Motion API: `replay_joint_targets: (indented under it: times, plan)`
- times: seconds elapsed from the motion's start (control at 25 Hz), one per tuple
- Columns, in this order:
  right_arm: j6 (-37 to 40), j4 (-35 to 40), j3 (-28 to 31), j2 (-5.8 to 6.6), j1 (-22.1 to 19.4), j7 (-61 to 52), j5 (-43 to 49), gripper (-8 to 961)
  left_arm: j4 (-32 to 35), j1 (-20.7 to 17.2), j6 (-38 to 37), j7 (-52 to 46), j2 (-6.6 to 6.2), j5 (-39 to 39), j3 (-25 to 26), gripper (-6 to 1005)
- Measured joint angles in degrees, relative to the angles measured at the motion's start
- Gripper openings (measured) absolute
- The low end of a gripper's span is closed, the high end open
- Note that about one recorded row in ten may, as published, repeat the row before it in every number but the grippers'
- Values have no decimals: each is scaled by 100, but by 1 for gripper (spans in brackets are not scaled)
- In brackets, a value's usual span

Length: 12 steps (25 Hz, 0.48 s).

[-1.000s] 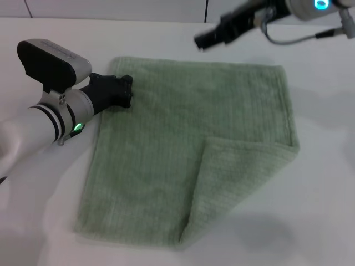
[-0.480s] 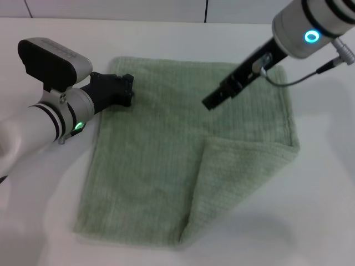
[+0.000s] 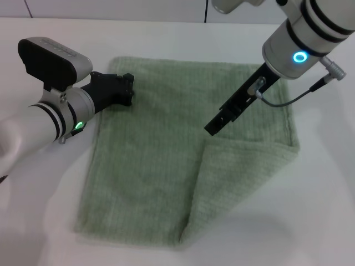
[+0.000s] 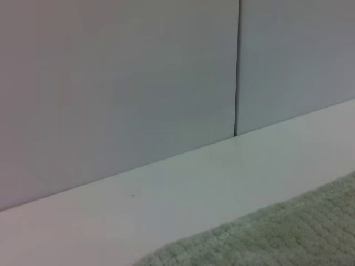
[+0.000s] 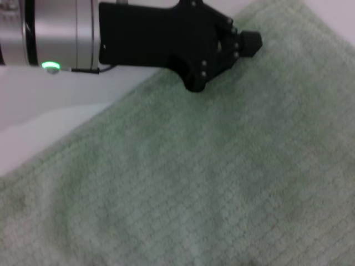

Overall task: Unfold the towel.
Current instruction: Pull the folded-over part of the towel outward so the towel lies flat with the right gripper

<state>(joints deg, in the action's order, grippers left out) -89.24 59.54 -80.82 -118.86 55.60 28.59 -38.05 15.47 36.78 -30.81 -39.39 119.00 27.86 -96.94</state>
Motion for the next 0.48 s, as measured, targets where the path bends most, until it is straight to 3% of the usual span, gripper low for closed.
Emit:
replay_joint_targets:
  times: [0.48]
  plan:
    - [368,-963,-30,-5,279,388,0,713,0,-5,-30,-51,0,7,0,-2]
